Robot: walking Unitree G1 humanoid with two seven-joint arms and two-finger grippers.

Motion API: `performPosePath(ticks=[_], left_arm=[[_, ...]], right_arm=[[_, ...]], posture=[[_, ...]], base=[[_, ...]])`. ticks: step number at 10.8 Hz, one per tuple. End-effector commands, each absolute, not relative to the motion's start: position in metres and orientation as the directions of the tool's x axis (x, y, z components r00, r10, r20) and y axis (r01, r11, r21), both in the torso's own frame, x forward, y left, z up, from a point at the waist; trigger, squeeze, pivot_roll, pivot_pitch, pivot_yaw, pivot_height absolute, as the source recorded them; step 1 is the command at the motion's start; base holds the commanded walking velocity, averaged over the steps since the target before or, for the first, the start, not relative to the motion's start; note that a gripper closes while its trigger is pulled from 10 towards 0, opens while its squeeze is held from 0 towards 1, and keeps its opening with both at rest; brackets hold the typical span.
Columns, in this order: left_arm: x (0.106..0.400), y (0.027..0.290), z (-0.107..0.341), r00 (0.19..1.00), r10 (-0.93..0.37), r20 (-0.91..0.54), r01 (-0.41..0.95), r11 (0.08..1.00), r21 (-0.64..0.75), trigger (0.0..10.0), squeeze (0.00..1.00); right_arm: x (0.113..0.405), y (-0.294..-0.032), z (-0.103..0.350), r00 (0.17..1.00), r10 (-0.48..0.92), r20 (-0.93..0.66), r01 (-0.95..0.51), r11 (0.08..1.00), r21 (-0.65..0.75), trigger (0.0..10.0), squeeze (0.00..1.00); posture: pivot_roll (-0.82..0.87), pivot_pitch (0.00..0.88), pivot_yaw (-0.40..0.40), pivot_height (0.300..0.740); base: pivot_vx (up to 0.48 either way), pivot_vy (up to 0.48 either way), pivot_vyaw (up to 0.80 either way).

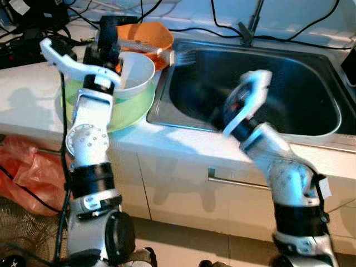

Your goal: Kitchen organization

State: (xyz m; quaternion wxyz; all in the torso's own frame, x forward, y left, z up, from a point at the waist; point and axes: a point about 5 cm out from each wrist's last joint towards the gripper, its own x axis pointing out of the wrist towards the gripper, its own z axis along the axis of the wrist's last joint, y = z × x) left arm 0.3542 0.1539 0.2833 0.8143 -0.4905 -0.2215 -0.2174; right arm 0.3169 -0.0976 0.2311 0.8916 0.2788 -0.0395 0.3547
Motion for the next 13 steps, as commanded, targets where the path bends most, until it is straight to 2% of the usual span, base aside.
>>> performPosePath(ticks=[1,5,9,10,11,12,13], left_arm=[[0.352,0.147,0.283,0.797,-0.165,0.581,0.591,0.410,-0.694,0.0,0.00],[0.345,0.128,0.276,0.795,-0.199,0.573,0.605,0.341,-0.720,0.0,0.00],[0.341,0.121,0.275,0.794,-0.208,0.571,0.607,0.320,-0.728,0.0,0.00],[0.340,0.120,0.275,0.796,-0.206,0.569,0.604,0.317,-0.731,0.0,0.00],[0.340,0.119,0.274,0.798,-0.206,0.567,0.603,0.312,-0.735,0.0,0.00],[0.339,0.118,0.273,0.799,-0.206,0.564,0.600,0.309,-0.738,0.0,0.00],[0.339,0.116,0.272,0.801,-0.209,0.561,0.599,0.305,-0.741,0.0,0.00]], right_arm=[[0.319,-0.099,0.233,0.753,0.600,0.270,-0.642,0.577,0.505,10.0,0.00],[0.328,-0.096,0.242,0.788,0.541,0.293,-0.589,0.524,0.615,10.0,0.00],[0.338,-0.096,0.253,0.811,0.479,0.335,-0.566,0.498,0.657,10.0,0.00],[0.340,-0.096,0.255,0.814,0.466,0.347,-0.564,0.489,0.666,8.7,0.00],[0.341,-0.096,0.258,0.813,0.455,0.363,-0.565,0.472,0.676,6.5,0.00],[0.342,-0.096,0.260,0.816,0.445,0.370,-0.563,0.460,0.687,2.4,0.00],[0.345,-0.096,0.260,0.821,0.433,0.372,-0.553,0.444,0.705,0.0,0.00]], posture=[[0.03,0.111,0.009,0.740],[0.02,0.121,0.006,0.740],[0.03,0.123,0.002,0.740],[0.03,0.125,0.000,0.740],[0.03,0.125,0.000,0.740],[0.03,0.125,0.000,0.740],[0.02,0.125,-0.002,0.740]], base=[[0.000,0.000,0.00],[0.000,0.000,0.00],[0.000,0.000,0.00],[0.000,0.000,0.00],[0.000,0.000,0.00],[0.000,0.000,0.00],[0.000,0.000,0.00]])
